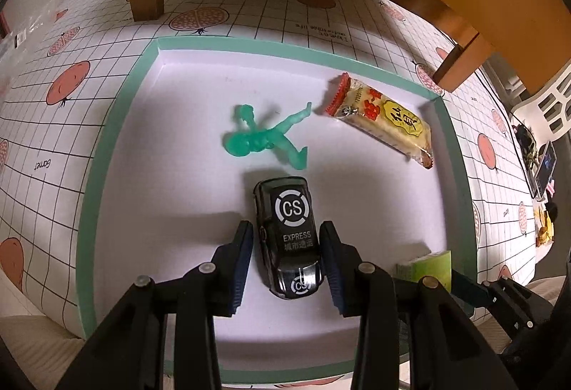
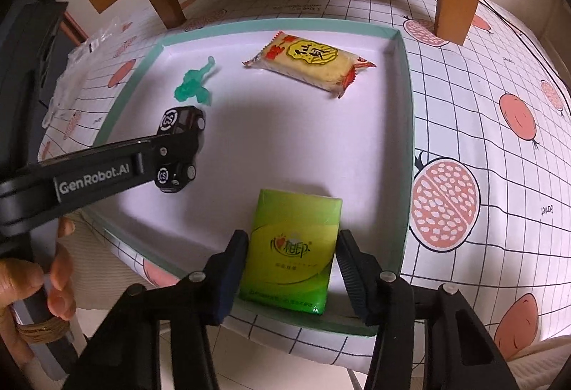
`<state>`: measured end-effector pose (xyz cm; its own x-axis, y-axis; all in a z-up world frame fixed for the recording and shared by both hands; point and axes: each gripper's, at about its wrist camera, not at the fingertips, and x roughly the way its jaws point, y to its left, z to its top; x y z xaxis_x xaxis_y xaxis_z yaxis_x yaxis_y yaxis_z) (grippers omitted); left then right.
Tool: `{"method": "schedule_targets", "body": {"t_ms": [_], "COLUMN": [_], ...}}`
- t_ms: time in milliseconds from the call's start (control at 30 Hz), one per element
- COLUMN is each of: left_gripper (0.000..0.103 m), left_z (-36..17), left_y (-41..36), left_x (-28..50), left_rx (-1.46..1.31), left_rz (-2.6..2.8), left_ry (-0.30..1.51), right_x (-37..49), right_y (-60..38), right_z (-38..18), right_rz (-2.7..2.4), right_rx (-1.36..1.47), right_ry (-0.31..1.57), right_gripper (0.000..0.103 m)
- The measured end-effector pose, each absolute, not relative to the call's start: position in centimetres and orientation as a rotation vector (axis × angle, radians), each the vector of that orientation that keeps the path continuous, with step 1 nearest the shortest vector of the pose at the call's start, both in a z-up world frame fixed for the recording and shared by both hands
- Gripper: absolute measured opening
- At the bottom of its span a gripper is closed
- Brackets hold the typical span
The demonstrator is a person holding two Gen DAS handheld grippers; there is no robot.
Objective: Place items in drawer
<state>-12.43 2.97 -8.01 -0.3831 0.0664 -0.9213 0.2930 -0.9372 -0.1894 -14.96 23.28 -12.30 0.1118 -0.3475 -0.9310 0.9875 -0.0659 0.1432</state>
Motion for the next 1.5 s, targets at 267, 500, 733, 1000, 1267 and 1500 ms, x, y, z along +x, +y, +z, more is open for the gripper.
{"method": "schedule_targets", "body": {"t_ms": [267,500,733,1000,1267,1500], "left_gripper": [0.035,0.035,0.035,0.035,0.035,0.035], "left_z": [-8.1,-7.0,-4.4,1.8,9.8,15.2], "left_y": [3.2,2.9,3.0,3.4,4.3,4.9], "left_x": [-12.5,-11.8,-10.7,-9.4,-8.7,-7.7], "left_rx": [1.660,1.621,1.531,1.377,1.152,0.980], "left_rz": [-2.458,-2.467,-2.508,-2.624,-2.787,-2.883], "left_ry": [0.496,0.552,0.583,0.552,0.501,0.479], "right_x": [-15.2,-15.5,-16.4,-17.4,-17.7,-17.5], "right_y": [23.5,23.7,24.4,25.0,25.5,25.8], "right_z": [-12.5,-11.7,-10.1,-6.1,-0.7,5.2], "right_rz": [-1.327,-1.339,-1.364,-1.420,-1.455,-1.466], "right_rx": [1.071,1.058,1.052,1.017,0.928,0.813], "right_ry": [0.804,0.774,0.728,0.615,0.520,0.418], "right_gripper": [0.052,0.052,0.052,0.052,0.052,0.052]}}
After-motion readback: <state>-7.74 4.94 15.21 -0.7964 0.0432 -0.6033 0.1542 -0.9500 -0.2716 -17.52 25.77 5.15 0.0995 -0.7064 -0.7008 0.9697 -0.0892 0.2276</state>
